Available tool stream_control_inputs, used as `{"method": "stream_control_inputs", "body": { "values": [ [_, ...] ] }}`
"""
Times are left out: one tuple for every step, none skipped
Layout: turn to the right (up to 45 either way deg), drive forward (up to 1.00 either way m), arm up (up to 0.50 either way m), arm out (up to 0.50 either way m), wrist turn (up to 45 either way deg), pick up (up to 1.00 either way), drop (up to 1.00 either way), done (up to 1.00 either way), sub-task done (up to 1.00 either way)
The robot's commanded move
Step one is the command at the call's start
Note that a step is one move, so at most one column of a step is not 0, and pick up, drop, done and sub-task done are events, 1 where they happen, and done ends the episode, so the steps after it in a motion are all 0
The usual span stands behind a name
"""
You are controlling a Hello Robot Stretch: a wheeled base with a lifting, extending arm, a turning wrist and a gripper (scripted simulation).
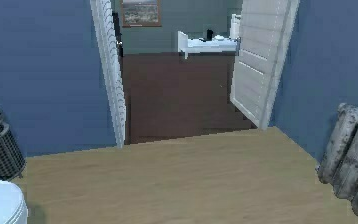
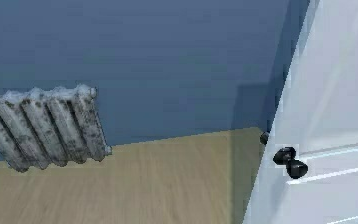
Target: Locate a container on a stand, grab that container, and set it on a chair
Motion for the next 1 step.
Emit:
{"method": "stream_control_inputs", "body": {
  "values": [
    [0.0,0.15,0.0,0.0,0.0,0.0,0.0,0.0,0.0]
  ]
}}
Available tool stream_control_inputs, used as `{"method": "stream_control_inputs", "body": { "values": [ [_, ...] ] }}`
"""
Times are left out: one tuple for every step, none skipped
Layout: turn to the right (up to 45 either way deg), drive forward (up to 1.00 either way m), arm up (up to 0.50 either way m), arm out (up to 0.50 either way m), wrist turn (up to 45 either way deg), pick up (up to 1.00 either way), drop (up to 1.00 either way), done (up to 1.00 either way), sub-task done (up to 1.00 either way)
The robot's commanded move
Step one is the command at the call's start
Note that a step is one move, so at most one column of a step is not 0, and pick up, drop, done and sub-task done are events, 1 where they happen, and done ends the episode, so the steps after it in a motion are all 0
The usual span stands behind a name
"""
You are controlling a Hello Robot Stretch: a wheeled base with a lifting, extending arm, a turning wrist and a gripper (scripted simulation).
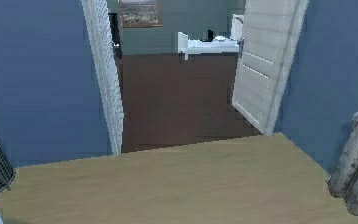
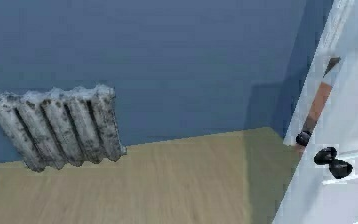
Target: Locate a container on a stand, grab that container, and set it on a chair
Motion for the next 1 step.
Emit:
{"method": "stream_control_inputs", "body": {
  "values": [
    [45.0,0.0,0.0,0.0,0.0,0.0,0.0,0.0,0.0]
  ]
}}
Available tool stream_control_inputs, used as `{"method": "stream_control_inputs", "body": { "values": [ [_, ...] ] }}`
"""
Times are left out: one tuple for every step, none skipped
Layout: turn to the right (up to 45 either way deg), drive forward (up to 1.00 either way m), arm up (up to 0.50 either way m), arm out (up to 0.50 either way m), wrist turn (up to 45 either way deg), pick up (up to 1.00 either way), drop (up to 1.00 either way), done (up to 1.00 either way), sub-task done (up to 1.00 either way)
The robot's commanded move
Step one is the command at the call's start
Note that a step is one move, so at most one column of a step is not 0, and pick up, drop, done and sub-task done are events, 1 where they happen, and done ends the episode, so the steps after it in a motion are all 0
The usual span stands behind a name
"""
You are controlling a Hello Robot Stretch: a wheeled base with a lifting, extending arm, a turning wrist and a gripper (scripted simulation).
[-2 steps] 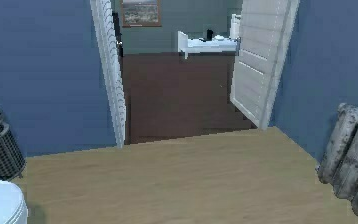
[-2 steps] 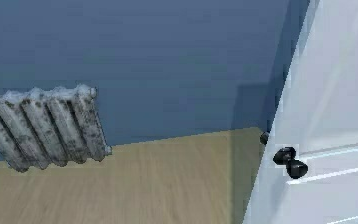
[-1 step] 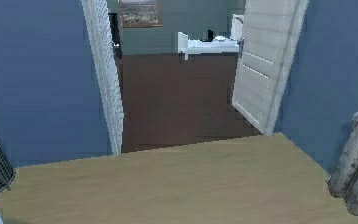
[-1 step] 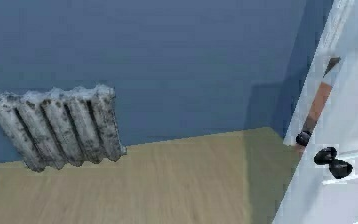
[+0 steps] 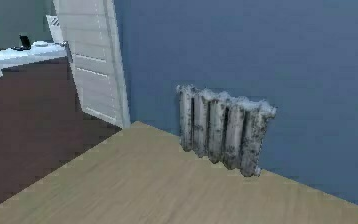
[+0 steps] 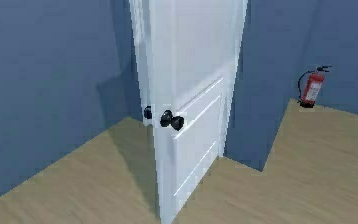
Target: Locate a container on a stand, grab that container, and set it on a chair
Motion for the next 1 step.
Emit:
{"method": "stream_control_inputs", "body": {
  "values": [
    [30.0,0.0,0.0,0.0,0.0,0.0,0.0,0.0,0.0]
  ]
}}
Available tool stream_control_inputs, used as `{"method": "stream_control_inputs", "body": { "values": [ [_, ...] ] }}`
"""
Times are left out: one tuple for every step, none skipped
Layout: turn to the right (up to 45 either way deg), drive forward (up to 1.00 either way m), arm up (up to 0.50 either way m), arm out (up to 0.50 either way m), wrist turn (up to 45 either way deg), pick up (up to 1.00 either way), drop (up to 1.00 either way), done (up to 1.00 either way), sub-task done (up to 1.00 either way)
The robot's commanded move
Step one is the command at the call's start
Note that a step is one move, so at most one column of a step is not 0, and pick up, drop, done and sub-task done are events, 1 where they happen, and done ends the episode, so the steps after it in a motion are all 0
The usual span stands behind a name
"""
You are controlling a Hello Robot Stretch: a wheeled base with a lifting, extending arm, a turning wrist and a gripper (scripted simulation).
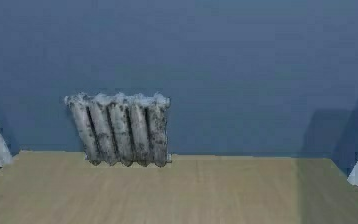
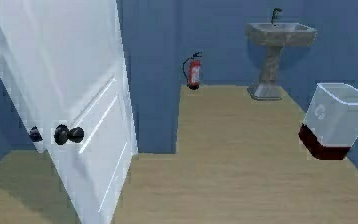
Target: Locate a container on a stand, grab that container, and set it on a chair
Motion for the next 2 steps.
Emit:
{"method": "stream_control_inputs", "body": {
  "values": [
    [0.0,0.7,0.0,0.0,0.0,0.0,0.0,0.0,0.0],
    [42.0,0.0,0.0,0.0,0.0,0.0,0.0,0.0,0.0]
  ]
}}
